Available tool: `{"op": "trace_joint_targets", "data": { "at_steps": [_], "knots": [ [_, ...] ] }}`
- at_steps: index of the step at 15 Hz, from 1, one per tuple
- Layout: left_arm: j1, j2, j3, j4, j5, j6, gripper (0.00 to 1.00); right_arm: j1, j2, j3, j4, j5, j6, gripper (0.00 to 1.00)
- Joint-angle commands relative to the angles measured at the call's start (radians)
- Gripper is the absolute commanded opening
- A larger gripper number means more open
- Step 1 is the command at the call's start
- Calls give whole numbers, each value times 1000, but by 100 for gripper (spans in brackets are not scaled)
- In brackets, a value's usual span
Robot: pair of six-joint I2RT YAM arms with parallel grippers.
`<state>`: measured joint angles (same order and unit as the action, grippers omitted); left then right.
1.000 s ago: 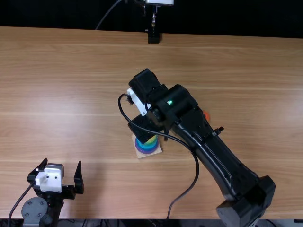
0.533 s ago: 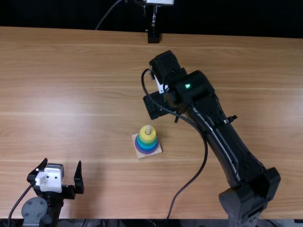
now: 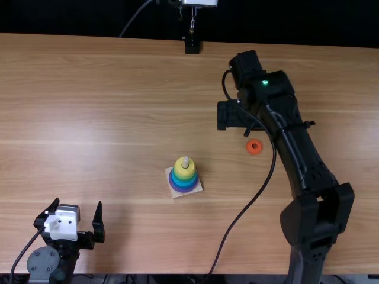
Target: Build the Hanoi tower: stack the rings onto the peg from bottom to top in this color order: purple, dark blue, light blue, dark green, light green, yellow, orange.
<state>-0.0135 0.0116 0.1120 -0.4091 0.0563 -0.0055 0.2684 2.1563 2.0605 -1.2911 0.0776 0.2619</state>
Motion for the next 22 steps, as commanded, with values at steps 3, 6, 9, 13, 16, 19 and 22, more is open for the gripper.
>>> {"op": "trace_joint_targets", "data": {
  "at_steps": [3,6,9,13,16,19,22],
  "knots": [
    [-8,-12,-112,-77,6,-6,100,-70,22,-79,-21,-94,-10,100],
    [-8,-12,-112,-77,4,-7,100,-83,27,-183,-19,-92,-151,100],
    [-8,-12,-112,-77,4,-6,100,-107,30,-243,3,-96,-170,100],
    [-8,-12,-112,-77,4,-6,100,-113,76,-244,88,-94,-166,100],
    [-8,-12,-112,-77,6,-6,100,-123,102,-244,103,-94,-155,100],
    [-8,-12,-112,-77,6,-6,100,-126,111,-246,103,-94,-155,100],
    [-8,-12,-112,-77,6,-6,100,-135,116,-247,103,-94,-155,100]
  ]
}}
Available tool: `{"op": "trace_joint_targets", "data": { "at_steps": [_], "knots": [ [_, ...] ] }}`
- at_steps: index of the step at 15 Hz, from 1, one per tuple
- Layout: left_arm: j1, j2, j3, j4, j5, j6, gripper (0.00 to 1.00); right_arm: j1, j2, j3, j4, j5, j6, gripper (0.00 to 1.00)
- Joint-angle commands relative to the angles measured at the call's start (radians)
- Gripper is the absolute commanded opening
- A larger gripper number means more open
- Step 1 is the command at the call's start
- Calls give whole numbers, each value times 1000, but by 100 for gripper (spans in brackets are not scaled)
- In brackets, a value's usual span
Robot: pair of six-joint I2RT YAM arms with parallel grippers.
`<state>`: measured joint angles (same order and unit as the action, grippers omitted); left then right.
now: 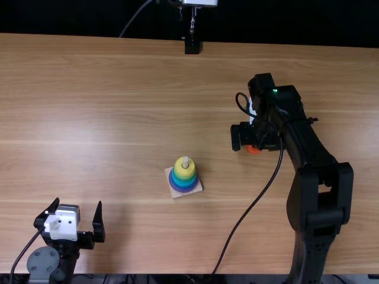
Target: Build the Hanoi tower: stack the rings onto the peg from bottom to top in this color order: purple, dark blue, light blue, dark green, light green, yellow, orange.
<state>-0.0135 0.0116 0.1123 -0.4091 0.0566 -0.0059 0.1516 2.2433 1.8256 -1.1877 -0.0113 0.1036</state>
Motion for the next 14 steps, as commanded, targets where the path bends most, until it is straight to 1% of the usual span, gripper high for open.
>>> {"op": "trace_joint_targets", "data": {
  "at_steps": [1,4,8,9,10,11,12,13,14],
  "knots": [
    [-8,-12,-112,-77,4,-5,100,-18,41,-12,1,-5,5,100],
    [-8,-12,-112,-77,4,-5,100,-18,56,-14,18,-5,7,100],
    [-8,-12,-112,-77,4,-5,100,-18,55,-48,90,-5,7,100],
    [-8,-12,-112,-77,4,-5,100,-18,55,-48,91,-5,7,96],
    [-8,-12,-112,-77,4,-5,100,-18,55,-49,91,-5,9,74],
    [-8,-12,-112,-77,4,-5,100,-20,55,-51,99,-5,9,49],
    [-8,-12,-112,-77,4,-5,100,-20,55,-54,119,-5,9,21],
    [-8,-12,-112,-77,4,-5,100,-20,55,-60,143,-5,7,0],
    [-8,-12,-112,-77,4,-5,100,-20,52,-74,156,-5,1,0]
  ]
}}
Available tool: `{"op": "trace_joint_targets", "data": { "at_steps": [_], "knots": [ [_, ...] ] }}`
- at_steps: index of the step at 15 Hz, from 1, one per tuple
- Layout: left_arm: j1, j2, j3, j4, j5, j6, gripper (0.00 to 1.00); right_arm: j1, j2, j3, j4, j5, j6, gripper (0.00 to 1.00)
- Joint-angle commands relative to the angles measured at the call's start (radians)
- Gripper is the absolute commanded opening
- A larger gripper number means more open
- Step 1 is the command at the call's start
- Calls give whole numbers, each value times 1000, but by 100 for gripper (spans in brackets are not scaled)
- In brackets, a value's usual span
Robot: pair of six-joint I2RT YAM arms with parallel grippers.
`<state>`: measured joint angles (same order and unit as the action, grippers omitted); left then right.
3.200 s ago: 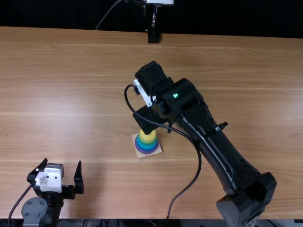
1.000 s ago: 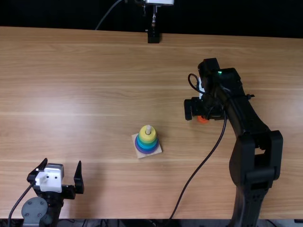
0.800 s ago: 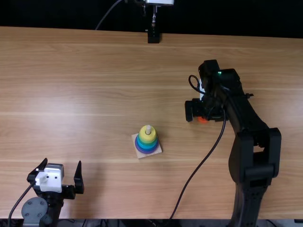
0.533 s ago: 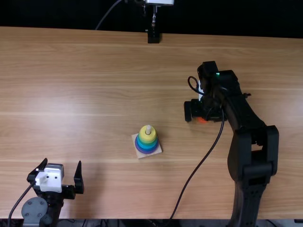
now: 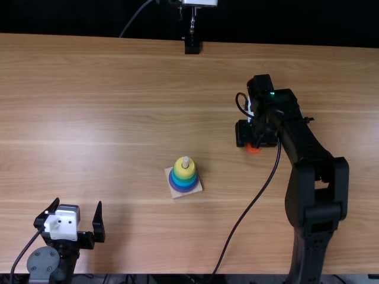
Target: Build the Hanoi tower: stack the rings onto the peg from bottom to top in this color order: purple, dark blue, light blue, dark green, light green, yellow, orange.
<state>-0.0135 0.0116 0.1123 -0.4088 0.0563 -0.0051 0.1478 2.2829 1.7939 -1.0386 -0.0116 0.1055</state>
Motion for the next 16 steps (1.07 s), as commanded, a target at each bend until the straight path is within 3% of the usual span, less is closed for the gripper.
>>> {"op": "trace_joint_targets", "data": {
  "at_steps": [1,9,10,12,15,16],
  "knots": [
    [-8,-12,-112,-77,4,-6,100,-16,9,-47,10,-3,-8,0],
    [-8,-12,-112,-77,4,-6,100,1,-148,-31,-10,1,-15,0],
    [-8,-12,-112,-77,4,-6,100,4,-189,-30,-10,-1,-39,0],
    [-8,-12,-112,-77,4,-6,100,59,-261,-10,-30,-5,-126,0],
    [-8,-12,-112,-77,6,-6,100,148,-298,73,-185,-5,-164,0],
    [-8,-12,-112,-77,4,-6,100,188,-300,101,-249,-7,-190,0]
  ]
}}
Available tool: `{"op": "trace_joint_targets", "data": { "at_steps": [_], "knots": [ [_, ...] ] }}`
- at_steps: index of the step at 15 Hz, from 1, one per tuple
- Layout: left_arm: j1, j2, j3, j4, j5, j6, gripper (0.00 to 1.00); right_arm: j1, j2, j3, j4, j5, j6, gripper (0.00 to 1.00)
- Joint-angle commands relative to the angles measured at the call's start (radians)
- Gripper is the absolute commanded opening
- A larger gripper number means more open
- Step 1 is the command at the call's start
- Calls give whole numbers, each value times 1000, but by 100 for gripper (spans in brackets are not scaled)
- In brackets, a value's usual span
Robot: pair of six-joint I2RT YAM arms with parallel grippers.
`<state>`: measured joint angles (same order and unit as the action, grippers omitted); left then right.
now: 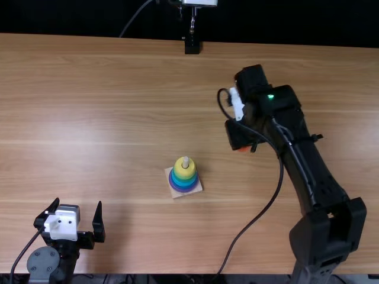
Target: Build the Hanoi tower: stack the rings onto the peg from bottom to top in this color order: purple, dark blue, light blue, dark green, light green, yellow, orange.
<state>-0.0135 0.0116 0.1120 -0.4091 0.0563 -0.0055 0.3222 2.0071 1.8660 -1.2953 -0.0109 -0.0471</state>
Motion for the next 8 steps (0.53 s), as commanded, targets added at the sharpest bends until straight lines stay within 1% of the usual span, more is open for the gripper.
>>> {"op": "trace_joint_targets", "data": {
  "at_steps": [1,4,8],
  "knots": [
    [-8,-12,-112,-77,6,-6,100,57,-25,62,-44,-8,-52,0],
    [-8,-12,-112,-77,4,-6,100,152,-27,167,-167,-9,-56,0],
    [-9,-12,-112,-77,6,-6,100,250,-25,260,-197,-9,-54,0]
  ]
}}
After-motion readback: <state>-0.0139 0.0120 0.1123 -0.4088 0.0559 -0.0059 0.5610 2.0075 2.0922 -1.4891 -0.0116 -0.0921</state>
